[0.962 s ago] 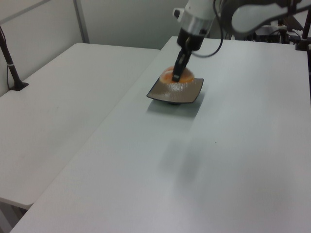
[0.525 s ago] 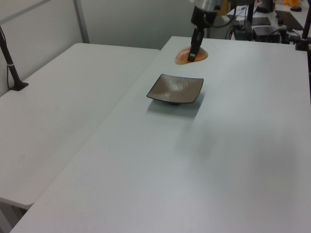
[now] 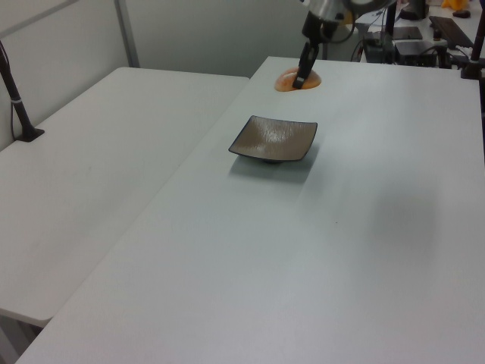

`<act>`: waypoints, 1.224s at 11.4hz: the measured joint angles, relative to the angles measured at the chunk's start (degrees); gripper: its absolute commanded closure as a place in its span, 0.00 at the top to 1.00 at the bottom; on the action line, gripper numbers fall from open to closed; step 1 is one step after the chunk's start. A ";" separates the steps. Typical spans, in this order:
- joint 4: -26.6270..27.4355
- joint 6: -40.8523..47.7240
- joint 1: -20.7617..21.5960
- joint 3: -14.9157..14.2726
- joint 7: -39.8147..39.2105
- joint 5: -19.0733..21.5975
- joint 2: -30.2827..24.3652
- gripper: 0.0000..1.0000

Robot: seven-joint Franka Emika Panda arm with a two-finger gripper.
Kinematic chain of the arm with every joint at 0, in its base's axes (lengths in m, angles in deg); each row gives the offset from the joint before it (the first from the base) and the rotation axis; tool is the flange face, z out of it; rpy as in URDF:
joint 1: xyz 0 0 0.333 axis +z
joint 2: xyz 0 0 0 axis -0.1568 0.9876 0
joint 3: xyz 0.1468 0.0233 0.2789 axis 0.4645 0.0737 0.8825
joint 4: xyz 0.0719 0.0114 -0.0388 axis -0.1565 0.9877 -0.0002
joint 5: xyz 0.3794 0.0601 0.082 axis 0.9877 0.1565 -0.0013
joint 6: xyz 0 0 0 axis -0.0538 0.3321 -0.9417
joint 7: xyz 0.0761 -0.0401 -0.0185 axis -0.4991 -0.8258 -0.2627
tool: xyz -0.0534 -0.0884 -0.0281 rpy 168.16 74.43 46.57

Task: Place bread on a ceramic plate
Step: 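Carry the held bread roll over the square plate and lower it, then open the gripper to release the roll onto the plate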

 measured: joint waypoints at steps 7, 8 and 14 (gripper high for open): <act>0.69 -18.90 0.77 -0.24 0.00 0.00 12.80 0.33; 0.71 -19.99 1.30 -0.24 0.00 0.00 14.05 0.45; 0.73 -22.81 3.18 -0.22 0.21 0.00 17.47 1.00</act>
